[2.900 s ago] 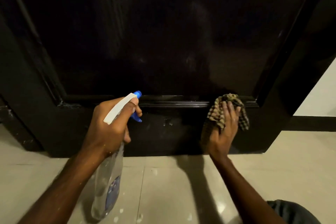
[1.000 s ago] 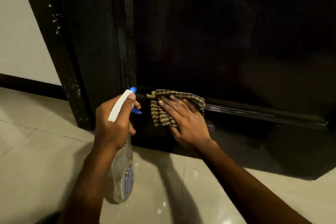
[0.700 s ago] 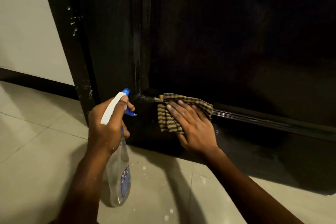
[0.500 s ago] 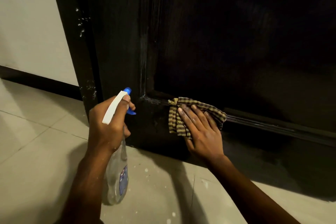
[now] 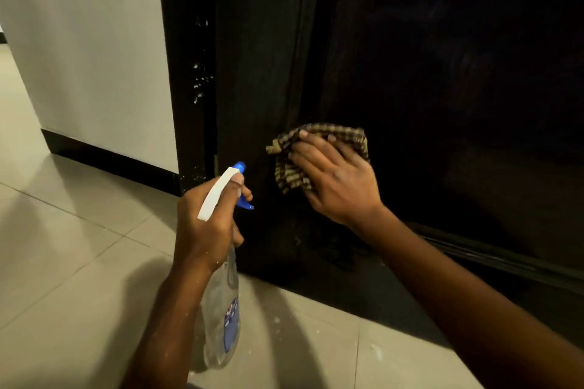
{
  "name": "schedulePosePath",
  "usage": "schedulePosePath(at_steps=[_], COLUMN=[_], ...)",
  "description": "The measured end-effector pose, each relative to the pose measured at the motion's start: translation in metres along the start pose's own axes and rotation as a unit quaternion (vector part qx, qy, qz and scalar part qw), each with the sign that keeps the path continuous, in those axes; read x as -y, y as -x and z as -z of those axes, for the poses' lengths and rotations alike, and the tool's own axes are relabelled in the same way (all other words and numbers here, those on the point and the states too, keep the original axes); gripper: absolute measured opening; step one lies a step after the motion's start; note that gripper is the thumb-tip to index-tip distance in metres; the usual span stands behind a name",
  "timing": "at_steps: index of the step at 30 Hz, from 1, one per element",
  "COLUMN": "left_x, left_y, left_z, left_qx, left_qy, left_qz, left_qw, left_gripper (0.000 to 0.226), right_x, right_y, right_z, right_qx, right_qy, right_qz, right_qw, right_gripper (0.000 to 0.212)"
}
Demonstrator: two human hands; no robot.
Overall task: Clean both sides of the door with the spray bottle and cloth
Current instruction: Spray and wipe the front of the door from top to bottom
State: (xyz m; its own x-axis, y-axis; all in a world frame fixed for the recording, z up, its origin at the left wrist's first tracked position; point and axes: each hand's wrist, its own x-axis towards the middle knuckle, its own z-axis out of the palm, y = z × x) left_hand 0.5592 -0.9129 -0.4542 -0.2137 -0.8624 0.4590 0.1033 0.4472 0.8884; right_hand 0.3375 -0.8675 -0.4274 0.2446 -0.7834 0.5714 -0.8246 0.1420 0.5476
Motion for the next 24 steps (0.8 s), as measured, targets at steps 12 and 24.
schedulePosePath(at_steps=[12, 24], left_x=[-0.036, -0.088], left_y=[-0.011, -0.046], left_z=[0.004, 0.017], left_qx=[0.022, 0.035], left_qy=[-0.002, 0.017], left_qz=[0.004, 0.004], left_qw=[1.0, 0.999], left_gripper=[0.032, 0.042], right_x=[-0.007, -0.065], right_y=[0.013, -0.077], right_z=[-0.002, 0.08], right_qx=[0.086, -0.142], right_qy=[0.029, -0.032], right_qz=[0.131, -0.165], right_qw=[0.987, 0.975], right_gripper=[0.054, 0.066])
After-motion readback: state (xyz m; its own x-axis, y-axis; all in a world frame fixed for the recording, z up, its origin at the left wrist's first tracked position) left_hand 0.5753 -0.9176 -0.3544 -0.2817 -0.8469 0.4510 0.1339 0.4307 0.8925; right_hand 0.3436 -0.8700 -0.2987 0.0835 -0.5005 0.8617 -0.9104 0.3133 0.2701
